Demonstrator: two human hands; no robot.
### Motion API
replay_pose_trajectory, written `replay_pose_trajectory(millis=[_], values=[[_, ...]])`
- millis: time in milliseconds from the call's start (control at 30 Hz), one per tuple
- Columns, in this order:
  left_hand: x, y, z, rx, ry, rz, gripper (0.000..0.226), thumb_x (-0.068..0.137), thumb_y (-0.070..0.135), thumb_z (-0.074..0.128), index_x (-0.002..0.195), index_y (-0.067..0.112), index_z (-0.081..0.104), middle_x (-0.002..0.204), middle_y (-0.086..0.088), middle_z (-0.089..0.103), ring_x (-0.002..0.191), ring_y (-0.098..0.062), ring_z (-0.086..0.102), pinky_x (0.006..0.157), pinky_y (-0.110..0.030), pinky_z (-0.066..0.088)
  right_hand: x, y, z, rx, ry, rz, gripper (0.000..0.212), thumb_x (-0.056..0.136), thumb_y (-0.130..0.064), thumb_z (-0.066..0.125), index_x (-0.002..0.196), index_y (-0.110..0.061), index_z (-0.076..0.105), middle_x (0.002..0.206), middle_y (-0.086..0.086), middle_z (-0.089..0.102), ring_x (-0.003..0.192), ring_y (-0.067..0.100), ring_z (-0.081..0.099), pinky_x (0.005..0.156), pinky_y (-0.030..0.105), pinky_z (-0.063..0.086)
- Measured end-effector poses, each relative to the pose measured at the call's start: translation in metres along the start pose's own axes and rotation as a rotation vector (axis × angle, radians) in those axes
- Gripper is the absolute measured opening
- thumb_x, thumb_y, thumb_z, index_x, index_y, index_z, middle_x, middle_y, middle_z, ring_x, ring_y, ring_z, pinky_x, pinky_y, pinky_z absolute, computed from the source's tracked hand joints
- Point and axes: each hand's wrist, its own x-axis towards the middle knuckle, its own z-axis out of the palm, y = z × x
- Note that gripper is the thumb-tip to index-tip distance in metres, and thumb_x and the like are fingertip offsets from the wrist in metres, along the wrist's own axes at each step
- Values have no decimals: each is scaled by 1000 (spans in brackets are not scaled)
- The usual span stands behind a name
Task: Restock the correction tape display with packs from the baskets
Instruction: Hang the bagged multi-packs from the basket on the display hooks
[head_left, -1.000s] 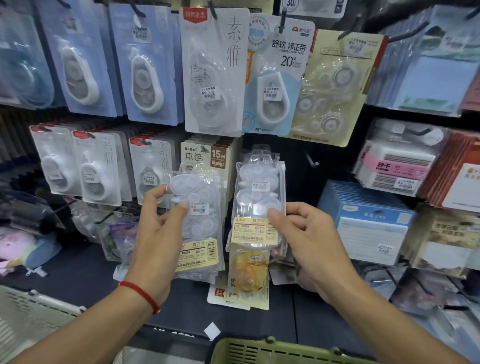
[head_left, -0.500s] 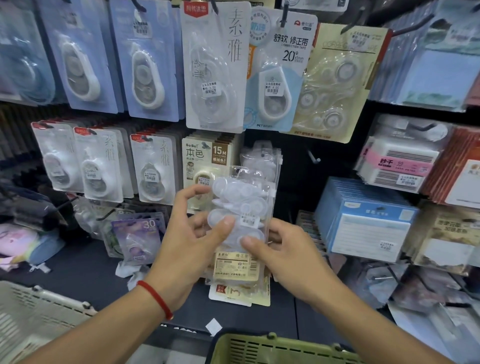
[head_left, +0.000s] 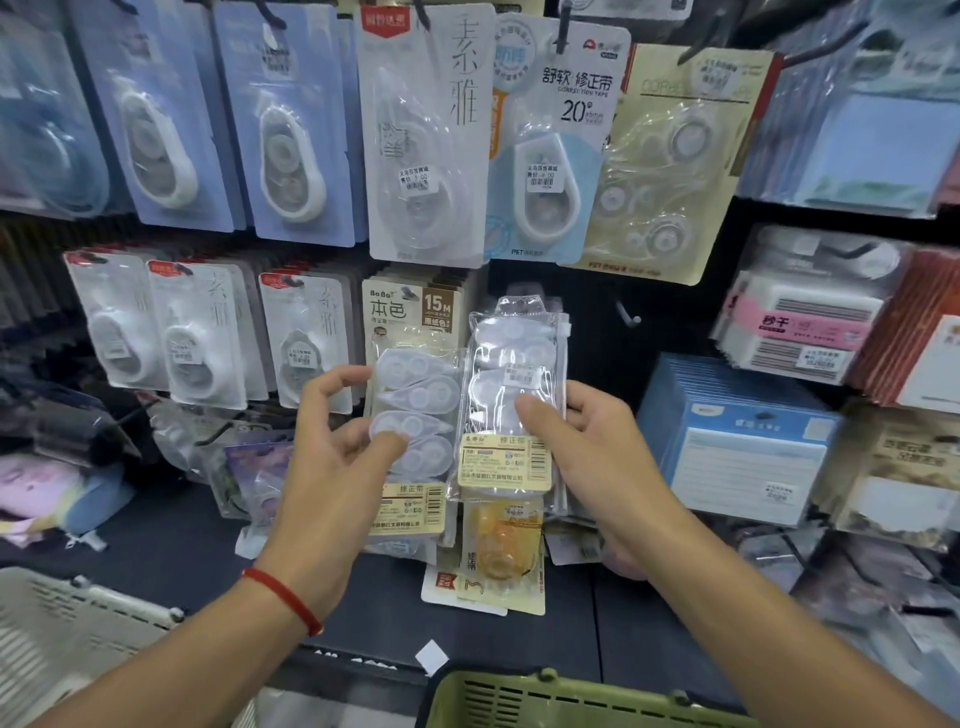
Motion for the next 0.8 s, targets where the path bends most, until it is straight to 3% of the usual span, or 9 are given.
replay_pose_trajectory(millis=[100,167,233,300,400,567,600,667,800], values=[[0,2,-4,-11,24,-1,55,98,-1,65,118,49,55,100,-5,82,97,-27,78,95,-61,57,-3,0,5,11,33,-29,16,103,-34,65,106,-21,74,97,9,81,93,30,79,89,64,59],[1,2,-6,4,51,20,55,97,-2,65,119,48,54,98,-3,82,96,-23,78,95,-56,57,-4,0,6,25,65,-28,17,103,-35,65,103,-20,75,97,16,79,93,39,76,80,67,59],[2,2,-7,32,72,59,57,97,-3,64,119,49,53,97,2,82,92,-12,77,90,-42,55,-4,1,6,24,80,-5,20,103,-39,64,105,-21,74,95,9,80,89,32,79,77,65,61],[2,1,-7,48,74,94,61,97,-5,63,120,50,52,97,6,82,91,-6,76,84,-30,52,-2,4,2,-142,110,-3,25,101,-46,64,113,-24,69,98,-2,79,90,18,77,83,56,63],[1,-1,-5,32,26,120,65,97,-9,62,119,52,53,99,4,81,92,-9,77,76,-21,58,0,10,-4,-506,202,-61,42,97,-47,66,132,-29,55,116,-11,63,101,6,62,87,34,55],[-1,-7,8,-24,-79,114,71,93,-14,65,130,46,59,95,3,74,97,-15,74,80,-21,59,-2,12,6,-459,21,-89,31,95,-55,65,119,-36,66,113,-19,66,101,-10,60,81,15,47],[-2,-7,12,-34,-105,115,72,93,-14,66,134,46,60,98,2,73,98,-15,74,81,-22,59,-3,12,8,-420,-43,-72,28,96,-56,65,115,-35,68,110,-18,70,99,-9,63,81,17,50],[-4,-6,19,-30,-154,124,73,94,-11,67,143,41,58,104,5,74,101,-13,74,84,-24,59,-4,11,11,-309,-108,-46,20,100,-47,64,110,-31,72,105,-14,77,98,0,71,88,34,59],[-5,-6,29,32,-186,130,78,95,-4,71,153,42,47,122,8,71,106,-12,73,91,-32,62,-4,7,9,-181,12,-69,17,105,-36,60,109,-24,71,103,4,80,97,25,76,90,57,59]])
